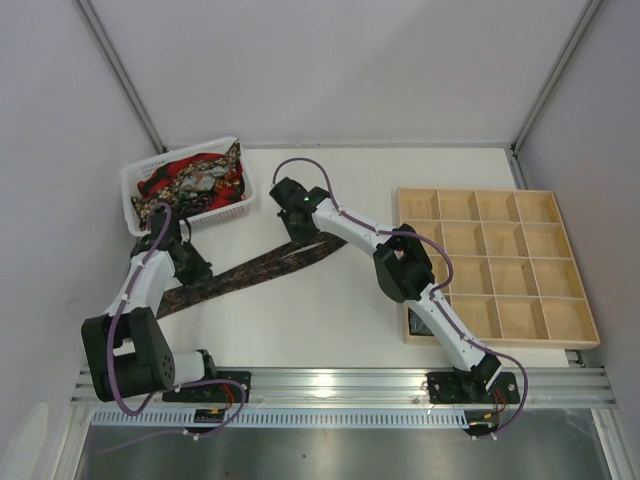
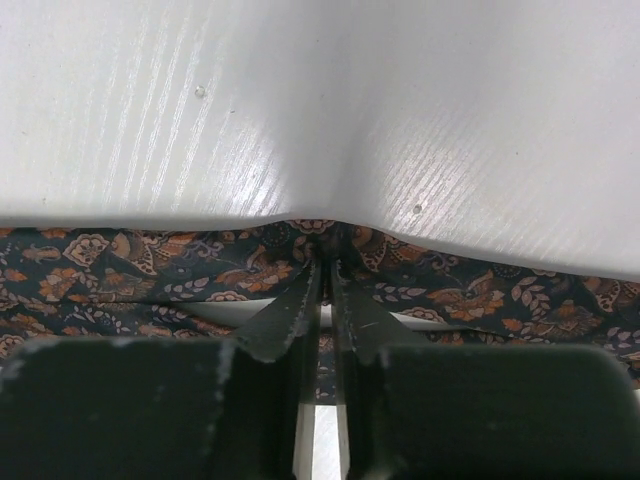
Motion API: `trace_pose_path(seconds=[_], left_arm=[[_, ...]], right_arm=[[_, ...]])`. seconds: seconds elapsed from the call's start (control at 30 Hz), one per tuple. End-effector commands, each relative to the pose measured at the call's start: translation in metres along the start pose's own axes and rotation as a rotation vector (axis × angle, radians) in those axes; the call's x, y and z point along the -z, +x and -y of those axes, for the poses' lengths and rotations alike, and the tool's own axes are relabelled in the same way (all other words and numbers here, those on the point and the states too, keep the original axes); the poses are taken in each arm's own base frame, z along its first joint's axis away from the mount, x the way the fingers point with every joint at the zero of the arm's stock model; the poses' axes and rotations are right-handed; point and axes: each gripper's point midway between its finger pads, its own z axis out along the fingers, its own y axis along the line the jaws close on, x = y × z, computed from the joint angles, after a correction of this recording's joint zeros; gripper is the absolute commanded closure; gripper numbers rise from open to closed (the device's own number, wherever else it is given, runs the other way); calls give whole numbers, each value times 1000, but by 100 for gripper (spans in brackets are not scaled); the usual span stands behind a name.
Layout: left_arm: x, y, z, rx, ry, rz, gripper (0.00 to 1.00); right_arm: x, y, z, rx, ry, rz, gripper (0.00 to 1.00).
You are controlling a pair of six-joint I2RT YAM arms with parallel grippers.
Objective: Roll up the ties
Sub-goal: Flatten the tie
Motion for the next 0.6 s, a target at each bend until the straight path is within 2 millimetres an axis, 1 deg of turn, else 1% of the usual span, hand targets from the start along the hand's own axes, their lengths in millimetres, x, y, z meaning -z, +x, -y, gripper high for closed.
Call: trace_pose_path(seconds=[0.0, 0.13, 0.3, 0.4, 0.43, 0.5, 0.57], left_arm=[[5, -6, -12, 23, -5, 29, 77], [6, -12, -9, 50, 20, 32, 76], [-5, -5, -13, 72, 3, -22, 83], [-13, 2, -20, 101, -23, -50, 89], [-15, 3, -22, 105, -31, -54, 93], [-20, 4, -24, 113, -35, -73, 95], [-23, 4, -23, 113, -35, -80, 97]], right_arm=[[-15, 11, 5, 17, 40, -30, 89], [-5, 2, 4, 3, 29, -9, 97], [21, -10, 2, -5, 13, 23, 98], [38, -20, 1, -3, 7, 53, 98], [41, -21, 1, -3, 4, 59, 98], [50, -23, -2, 2, -16, 66, 98], [52, -22, -2, 7, -23, 64, 98]])
